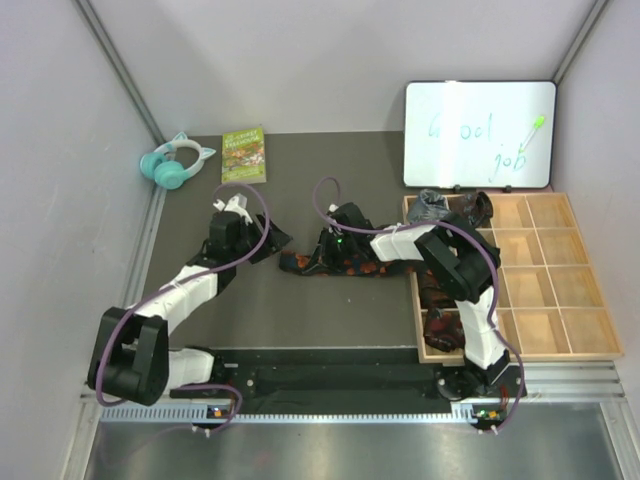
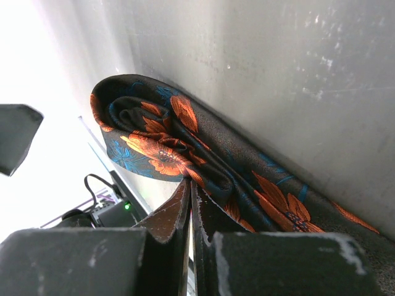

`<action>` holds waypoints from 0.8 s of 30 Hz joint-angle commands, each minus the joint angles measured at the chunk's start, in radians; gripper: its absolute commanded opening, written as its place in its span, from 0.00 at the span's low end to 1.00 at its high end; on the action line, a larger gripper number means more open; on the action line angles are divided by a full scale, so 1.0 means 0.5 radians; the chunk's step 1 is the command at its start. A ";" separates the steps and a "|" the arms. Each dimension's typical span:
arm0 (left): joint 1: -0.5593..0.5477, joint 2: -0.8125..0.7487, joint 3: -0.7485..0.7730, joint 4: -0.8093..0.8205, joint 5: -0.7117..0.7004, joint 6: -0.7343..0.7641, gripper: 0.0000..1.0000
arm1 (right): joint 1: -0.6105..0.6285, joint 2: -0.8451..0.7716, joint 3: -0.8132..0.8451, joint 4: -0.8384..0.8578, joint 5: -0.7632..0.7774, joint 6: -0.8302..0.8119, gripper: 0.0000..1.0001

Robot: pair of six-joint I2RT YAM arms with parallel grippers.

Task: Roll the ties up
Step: Roll the tie at the center of the board.

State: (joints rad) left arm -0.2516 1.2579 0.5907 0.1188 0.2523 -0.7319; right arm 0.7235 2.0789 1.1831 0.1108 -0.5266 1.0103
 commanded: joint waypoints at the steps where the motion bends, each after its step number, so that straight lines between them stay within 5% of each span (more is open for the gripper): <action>1: 0.064 0.000 -0.028 -0.170 -0.066 0.187 0.72 | -0.014 0.030 -0.029 0.027 0.044 -0.054 0.00; 14: 0.071 0.322 -0.043 -0.051 0.115 0.270 0.68 | -0.014 0.033 -0.013 0.012 0.044 -0.060 0.00; 24: 0.068 0.573 0.046 0.002 0.241 0.292 0.57 | -0.014 0.064 0.002 0.018 0.041 -0.054 0.00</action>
State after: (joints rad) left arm -0.2203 1.4864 0.5922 0.1112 0.3443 -0.6128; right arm 0.7231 2.0815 1.1824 0.1162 -0.5301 1.0061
